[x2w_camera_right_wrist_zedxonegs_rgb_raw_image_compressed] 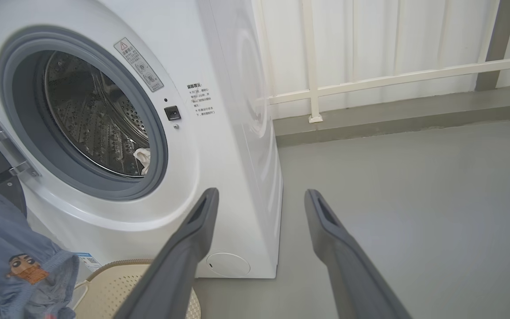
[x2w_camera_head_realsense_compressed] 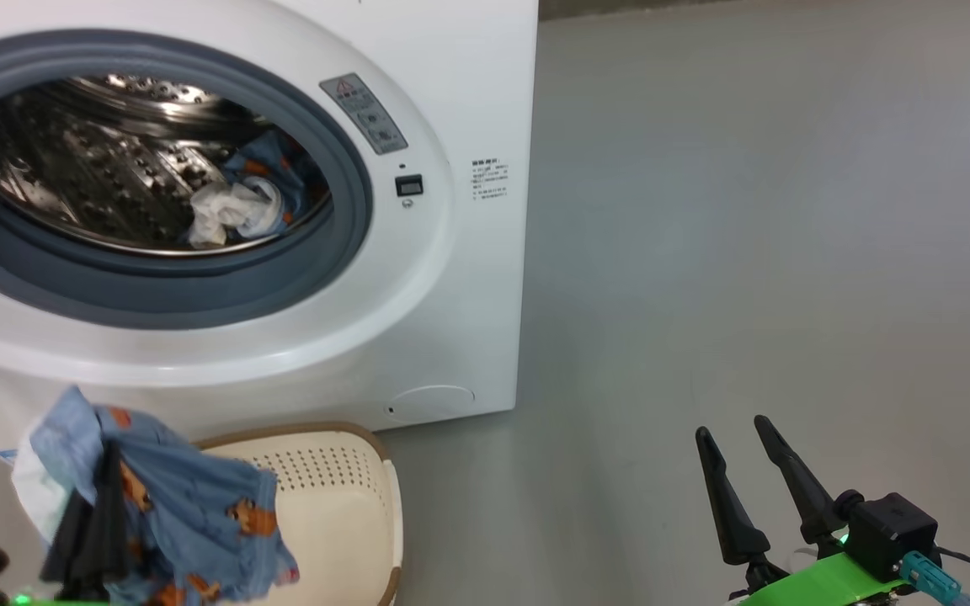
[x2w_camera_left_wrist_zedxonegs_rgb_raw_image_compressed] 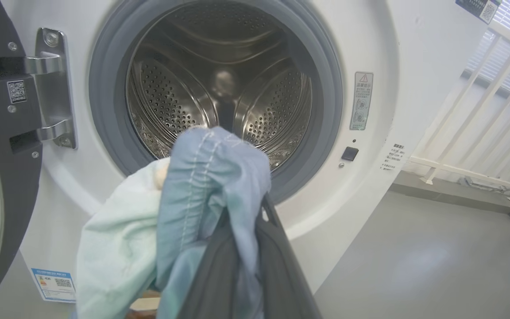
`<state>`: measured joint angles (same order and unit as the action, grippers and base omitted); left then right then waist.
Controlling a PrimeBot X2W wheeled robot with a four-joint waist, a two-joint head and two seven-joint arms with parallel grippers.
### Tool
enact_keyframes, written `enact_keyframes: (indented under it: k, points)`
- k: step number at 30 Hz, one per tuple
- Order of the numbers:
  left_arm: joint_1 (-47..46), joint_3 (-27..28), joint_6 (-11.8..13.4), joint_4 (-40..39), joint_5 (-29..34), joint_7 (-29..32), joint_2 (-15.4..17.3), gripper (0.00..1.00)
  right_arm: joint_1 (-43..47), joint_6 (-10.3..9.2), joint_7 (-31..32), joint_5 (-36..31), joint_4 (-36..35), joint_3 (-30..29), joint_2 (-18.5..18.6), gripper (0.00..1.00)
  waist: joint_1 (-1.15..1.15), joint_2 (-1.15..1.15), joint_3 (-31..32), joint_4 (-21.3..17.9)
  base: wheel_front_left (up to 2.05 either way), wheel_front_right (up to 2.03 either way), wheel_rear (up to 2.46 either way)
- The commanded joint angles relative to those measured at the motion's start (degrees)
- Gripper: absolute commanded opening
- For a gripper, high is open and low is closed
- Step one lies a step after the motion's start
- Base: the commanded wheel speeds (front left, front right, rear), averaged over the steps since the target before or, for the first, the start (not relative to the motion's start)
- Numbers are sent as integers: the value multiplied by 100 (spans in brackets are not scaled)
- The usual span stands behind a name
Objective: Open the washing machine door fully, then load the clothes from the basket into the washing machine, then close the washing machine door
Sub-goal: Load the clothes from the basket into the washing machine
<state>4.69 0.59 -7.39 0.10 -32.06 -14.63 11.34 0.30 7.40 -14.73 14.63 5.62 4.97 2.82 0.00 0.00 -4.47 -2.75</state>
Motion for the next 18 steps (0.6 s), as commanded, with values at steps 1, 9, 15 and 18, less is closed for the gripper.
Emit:
enact_keyframes:
  k: [1, 9, 15, 18]
  points:
    - [-413, 224, -10, -206, -20, -37, 189, 0, -89, 9, -27, 22, -182, 183, 6, 100, 0, 0, -222, -81, 0, 0, 0]
    - [-1455, 451, -10, -459, -161, -37, 516, 0, -225, 9, -27, 28, -357, 337, 6, 100, 0, 0, -886, -303, 0, 0, 0]
    - [-2185, 607, -10, -588, -252, -37, 800, 0, -308, 9, -27, 44, -476, 457, 6, 100, 0, 0, -1281, -475, 0, 0, 0]
    - [-2561, 708, -10, -656, -276, -37, 956, 0, -348, 9, -27, 59, -551, 518, 6, 100, 0, 0, -1518, -591, 0, 0, 0]
